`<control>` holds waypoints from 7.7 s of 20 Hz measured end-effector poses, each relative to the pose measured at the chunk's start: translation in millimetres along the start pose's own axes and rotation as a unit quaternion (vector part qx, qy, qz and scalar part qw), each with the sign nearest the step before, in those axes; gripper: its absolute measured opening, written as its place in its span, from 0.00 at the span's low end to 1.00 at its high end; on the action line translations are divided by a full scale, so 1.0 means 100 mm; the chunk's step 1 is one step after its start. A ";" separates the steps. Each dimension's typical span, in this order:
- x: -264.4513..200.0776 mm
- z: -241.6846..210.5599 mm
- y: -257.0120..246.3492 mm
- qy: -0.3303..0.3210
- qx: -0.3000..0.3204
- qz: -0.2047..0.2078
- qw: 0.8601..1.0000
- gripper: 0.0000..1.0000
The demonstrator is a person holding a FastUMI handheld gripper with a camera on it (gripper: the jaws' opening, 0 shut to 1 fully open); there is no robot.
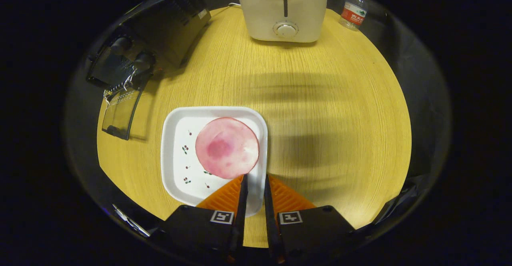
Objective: Open the toaster oven, put the food inside, and close the toaster oven door.
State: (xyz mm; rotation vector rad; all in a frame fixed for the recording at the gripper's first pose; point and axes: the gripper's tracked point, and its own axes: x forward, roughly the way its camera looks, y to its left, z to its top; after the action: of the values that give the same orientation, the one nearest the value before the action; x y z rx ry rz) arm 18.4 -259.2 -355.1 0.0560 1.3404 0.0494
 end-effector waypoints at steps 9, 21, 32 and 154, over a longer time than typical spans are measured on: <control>0.03 0.01 0.01 -0.001 0.061 0.068 0.996 0.02; -0.23 -0.09 -0.02 -0.025 0.173 0.128 0.976 0.02; -0.87 -0.29 0.36 -0.094 0.207 0.148 0.963 0.02; 0.46 0.11 3.20 -0.142 -0.098 -0.089 0.981 0.99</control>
State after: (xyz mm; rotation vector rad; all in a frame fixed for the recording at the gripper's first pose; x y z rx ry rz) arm 38.1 62.9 -375.0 -0.2173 1.0460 0.0211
